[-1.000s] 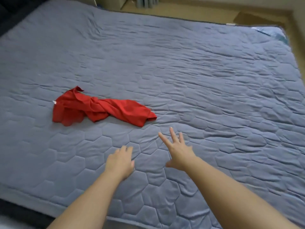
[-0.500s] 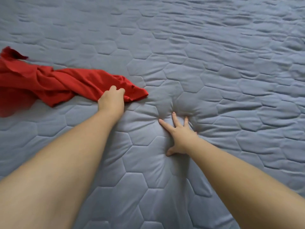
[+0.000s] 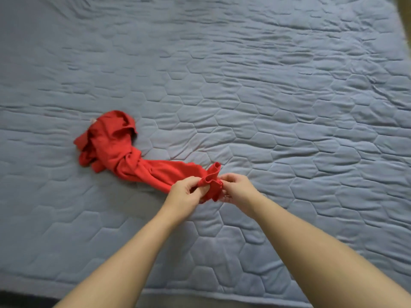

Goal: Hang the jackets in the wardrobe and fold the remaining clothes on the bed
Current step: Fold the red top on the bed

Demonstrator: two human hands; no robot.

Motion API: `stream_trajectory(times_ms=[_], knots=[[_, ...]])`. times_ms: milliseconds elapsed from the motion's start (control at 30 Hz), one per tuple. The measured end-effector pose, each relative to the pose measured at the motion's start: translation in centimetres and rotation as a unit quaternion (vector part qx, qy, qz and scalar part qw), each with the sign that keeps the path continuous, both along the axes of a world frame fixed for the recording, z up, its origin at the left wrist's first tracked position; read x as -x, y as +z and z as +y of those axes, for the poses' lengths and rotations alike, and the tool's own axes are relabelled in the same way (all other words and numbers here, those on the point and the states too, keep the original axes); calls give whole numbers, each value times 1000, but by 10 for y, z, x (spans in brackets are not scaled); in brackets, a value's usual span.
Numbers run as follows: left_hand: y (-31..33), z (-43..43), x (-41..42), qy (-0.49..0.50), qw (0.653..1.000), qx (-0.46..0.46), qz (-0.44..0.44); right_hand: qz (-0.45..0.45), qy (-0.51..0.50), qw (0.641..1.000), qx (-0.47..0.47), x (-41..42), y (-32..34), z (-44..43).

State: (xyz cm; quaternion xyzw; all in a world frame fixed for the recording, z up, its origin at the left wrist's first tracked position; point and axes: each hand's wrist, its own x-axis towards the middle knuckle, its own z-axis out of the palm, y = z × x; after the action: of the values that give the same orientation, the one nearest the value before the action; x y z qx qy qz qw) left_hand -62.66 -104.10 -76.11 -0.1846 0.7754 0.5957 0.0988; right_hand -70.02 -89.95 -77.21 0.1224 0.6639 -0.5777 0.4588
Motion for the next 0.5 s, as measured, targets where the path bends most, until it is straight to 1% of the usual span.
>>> stream_trajectory(times_ms=[67, 133, 167, 233, 300, 367, 433, 500], knots=[[24, 11, -2, 23, 999, -36, 16, 5, 35, 999, 4, -3, 24, 8], [61, 26, -4, 38, 997, -56, 40, -10, 70, 998, 1, -6, 62, 22], [81, 35, -6, 42, 996, -60, 53, -24, 67, 997, 5, -8, 81, 29], [120, 57, -15, 50, 994, -71, 70, -17, 66, 998, 13, -15, 117, 46], [159, 82, -23, 85, 985, -129, 70, 78, 100, 992, 2, -23, 146, 67], [196, 108, -31, 142, 967, -204, 63, 197, 133, 971, 21, -31, 172, 93], [233, 132, -35, 206, 941, -264, 55, 279, 210, 937, 27, -36, 198, 119], [267, 151, -35, 242, 905, -347, 46, 338, 285, 897, -13, -40, 217, 145]])
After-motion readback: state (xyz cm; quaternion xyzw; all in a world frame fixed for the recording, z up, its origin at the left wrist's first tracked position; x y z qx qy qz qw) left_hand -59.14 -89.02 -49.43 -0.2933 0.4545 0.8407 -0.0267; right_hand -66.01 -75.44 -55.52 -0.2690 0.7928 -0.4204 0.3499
